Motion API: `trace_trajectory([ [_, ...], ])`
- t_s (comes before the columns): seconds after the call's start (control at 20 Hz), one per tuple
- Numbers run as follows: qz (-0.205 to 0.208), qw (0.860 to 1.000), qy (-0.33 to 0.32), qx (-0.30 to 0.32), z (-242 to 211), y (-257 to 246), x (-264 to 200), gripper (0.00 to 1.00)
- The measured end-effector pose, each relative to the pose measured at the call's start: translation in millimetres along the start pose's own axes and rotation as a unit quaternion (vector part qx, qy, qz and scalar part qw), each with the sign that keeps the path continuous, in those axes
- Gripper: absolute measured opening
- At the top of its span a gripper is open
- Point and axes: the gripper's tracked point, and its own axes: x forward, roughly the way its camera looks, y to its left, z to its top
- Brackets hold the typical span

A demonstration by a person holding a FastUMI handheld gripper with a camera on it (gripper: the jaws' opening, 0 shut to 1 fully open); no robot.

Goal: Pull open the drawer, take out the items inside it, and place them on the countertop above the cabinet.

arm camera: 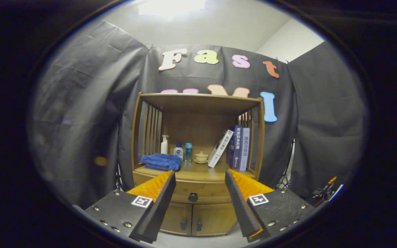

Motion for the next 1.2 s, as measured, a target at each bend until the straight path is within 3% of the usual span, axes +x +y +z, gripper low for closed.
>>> trace_trajectory([
  [0.65, 0.030, 1.000, -0.002, 0.002, -27, 15, 52, 0.87],
  [1.2, 0.050, 0.996, 0.058, 0.043, -118, 36, 160, 0.86],
])
